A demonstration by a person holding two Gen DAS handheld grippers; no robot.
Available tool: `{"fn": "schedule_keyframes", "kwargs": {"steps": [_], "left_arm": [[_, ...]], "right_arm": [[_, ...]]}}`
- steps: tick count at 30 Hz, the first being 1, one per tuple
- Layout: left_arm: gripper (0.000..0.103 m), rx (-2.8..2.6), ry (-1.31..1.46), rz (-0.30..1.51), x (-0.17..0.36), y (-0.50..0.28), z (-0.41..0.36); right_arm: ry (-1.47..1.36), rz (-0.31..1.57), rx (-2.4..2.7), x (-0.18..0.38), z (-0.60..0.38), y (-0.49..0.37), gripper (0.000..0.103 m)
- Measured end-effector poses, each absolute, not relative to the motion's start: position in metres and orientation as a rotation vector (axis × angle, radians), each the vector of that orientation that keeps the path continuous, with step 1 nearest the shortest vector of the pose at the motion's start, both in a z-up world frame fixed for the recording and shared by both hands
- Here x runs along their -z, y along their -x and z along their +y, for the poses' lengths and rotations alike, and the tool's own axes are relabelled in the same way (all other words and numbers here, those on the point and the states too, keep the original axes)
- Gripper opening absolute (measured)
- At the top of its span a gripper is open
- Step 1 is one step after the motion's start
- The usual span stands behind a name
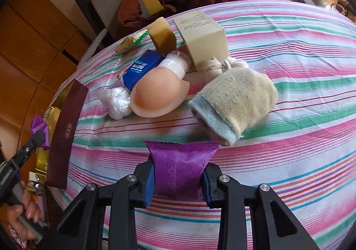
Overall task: Organize objects
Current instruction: 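Carry the purple packet into the gold tray and open the left tool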
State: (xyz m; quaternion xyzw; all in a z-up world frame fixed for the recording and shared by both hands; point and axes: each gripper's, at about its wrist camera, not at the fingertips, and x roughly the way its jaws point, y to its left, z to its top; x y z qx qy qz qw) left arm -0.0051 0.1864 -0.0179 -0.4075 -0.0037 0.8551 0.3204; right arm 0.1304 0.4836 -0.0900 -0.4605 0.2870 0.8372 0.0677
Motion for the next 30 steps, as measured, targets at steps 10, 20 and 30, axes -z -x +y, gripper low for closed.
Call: {"fn": "schedule_keyframes", "kwargs": {"steps": [10,20,30], "left_arm": [[0.039,-2.340,1.281,-0.202,0.032,0.098,0.118],[0.039,-2.353,1.526,-0.192,0.071,0.160,0.095],[0.042,-2.328,1.551,-0.261,0.081,0.180,0.089]], "right_arm": [[1.396,0.904,-2.583,0.093,0.472,-0.123,0.034],[1.344,0.795,-2.775,0.069,0.435,-0.117,0.034],[1.373,0.815,-2.870,0.056,0.387,-0.096,0.034]]}}
